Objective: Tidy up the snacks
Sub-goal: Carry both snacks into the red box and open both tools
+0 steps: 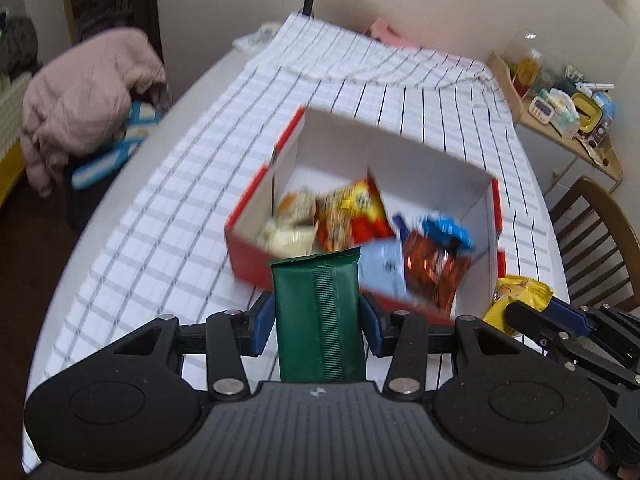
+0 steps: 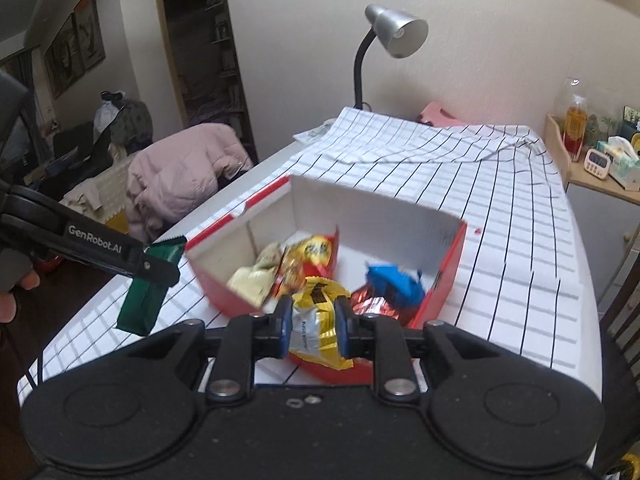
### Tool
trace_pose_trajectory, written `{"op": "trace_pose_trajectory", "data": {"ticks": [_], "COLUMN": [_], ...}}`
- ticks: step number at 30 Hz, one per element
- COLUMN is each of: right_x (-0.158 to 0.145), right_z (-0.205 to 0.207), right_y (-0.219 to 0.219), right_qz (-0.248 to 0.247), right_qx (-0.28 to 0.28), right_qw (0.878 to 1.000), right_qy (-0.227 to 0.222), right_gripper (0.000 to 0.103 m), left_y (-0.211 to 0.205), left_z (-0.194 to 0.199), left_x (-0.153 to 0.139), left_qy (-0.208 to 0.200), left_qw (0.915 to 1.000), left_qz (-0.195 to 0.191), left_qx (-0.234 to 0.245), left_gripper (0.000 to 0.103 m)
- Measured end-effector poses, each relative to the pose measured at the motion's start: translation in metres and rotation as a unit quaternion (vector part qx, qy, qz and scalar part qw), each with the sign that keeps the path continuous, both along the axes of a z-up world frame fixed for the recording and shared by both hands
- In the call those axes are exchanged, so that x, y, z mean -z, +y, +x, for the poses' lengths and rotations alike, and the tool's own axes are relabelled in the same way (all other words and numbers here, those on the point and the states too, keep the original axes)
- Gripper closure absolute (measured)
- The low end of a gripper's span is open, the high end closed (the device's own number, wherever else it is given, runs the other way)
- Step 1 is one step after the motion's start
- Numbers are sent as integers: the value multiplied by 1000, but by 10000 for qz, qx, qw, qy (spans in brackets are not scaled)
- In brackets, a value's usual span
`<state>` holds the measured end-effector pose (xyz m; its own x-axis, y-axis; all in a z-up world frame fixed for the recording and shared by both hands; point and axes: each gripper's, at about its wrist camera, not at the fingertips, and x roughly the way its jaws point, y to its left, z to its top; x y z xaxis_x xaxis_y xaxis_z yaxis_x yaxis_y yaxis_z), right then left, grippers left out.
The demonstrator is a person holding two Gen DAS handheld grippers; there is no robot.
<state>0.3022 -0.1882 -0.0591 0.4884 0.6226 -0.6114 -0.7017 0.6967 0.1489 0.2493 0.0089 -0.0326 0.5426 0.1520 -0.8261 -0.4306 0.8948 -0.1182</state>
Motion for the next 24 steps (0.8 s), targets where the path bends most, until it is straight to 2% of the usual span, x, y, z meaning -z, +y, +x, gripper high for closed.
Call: {"op": "trace_pose_trajectory", "data": {"ticks": [5,11,16,24], "right_x": [-3,12,31,58], "right_z": [23,44,58,62], "right_y": [10,25,37,50], "right_qz": [55,-109,-291,-529], "right_qx": [110,247,363,340], "right_qw": [9999,9993,9978,9950], "right_qy": [59,246,481,780], "right_gripper": [82,82,82,82], "left_y": [5,17,21,23], "left_z": [31,68,92,111], "left_x": [-10,-1,14,52], "left_qy": [-64,-51,99,531], "left_qw": [9998,9995,9986,9972], "left_qz": [186,304,480,422], "left_qx": [94,82,182,310], "left_gripper": [58,58,58,58]}}
